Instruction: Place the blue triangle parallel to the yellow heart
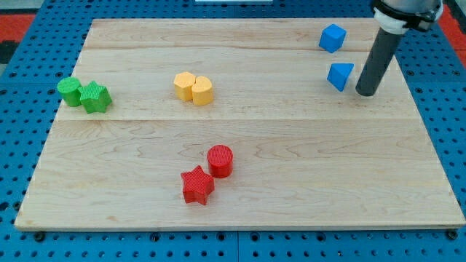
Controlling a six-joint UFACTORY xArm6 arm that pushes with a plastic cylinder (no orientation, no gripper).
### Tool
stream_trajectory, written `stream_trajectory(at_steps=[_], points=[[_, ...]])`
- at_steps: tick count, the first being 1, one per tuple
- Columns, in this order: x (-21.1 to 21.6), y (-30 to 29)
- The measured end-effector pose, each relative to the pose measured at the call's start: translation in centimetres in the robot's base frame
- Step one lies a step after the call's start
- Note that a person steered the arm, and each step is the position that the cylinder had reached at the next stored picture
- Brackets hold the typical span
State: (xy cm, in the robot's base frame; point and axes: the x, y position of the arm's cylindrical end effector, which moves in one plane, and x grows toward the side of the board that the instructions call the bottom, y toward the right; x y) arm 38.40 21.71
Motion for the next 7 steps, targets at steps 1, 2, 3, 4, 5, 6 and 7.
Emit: stream_trajectory(at_steps=[1, 2, 3, 4, 5, 6, 7], points=[[-2.1, 2.0], [-3.5, -3.2], [-3.5, -11.7], [-8.5, -10.6], [-6.4, -13.2], [-1.2, -13.2], [-1.3, -13.4]])
